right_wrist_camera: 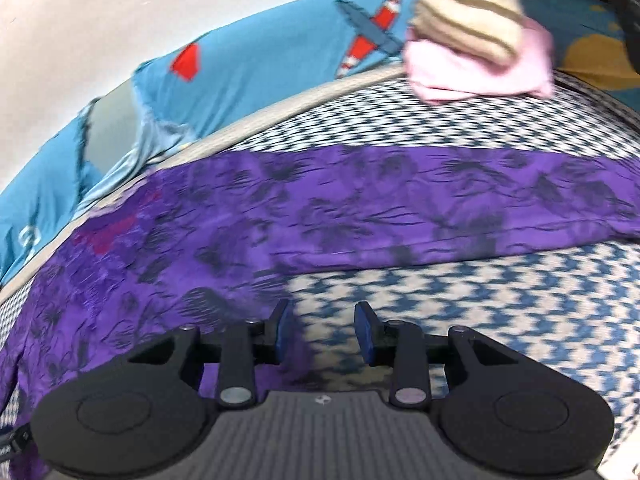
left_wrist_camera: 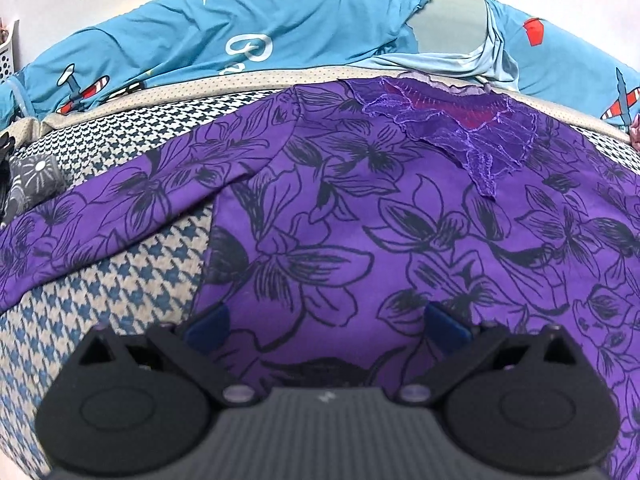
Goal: Fold clothes
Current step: 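Lower the right gripper onto the purple sleeve cuff and close it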
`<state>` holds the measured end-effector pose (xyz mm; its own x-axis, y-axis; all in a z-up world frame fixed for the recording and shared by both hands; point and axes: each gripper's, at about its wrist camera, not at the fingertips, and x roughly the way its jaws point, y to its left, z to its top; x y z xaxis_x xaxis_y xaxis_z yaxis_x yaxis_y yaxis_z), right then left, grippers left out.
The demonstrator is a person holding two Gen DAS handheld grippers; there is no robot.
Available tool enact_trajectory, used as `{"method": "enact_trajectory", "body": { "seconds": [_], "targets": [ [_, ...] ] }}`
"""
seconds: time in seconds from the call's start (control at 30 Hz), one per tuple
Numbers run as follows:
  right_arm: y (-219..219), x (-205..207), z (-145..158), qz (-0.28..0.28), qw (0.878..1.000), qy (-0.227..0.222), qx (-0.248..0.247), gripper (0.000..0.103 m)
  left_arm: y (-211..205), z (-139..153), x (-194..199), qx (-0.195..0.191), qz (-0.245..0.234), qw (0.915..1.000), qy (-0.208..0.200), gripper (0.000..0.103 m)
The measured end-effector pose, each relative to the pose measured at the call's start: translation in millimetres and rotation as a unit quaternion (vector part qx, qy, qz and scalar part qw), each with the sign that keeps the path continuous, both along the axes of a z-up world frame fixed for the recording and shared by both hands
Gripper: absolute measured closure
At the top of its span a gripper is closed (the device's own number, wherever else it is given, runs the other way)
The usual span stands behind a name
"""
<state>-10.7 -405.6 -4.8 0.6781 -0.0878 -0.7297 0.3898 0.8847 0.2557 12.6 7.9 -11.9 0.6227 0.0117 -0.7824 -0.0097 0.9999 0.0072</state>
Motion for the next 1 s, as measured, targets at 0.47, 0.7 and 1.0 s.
{"method": "enact_trajectory", "body": {
  "seconds": [0.47,0.7,1.0],
  "targets": [
    [-91,-32,-10,-0.214,0.973,-0.028,0.077,0.070,6,-14,-1,0.008,0.013,0.9998,0.009,0.000],
    [-128,-49,-11,-0.289,0.951,-0.048,0.096,0.070,-1,-17,2,0.012,0.013,0.9998,0.011,0.000],
    [-159,-47,-21,-0.311,0.939,-0.093,0.113,0.070,-7,-19,5,0.011,0.011,0.9998,0.013,0.000]
  ]
}}
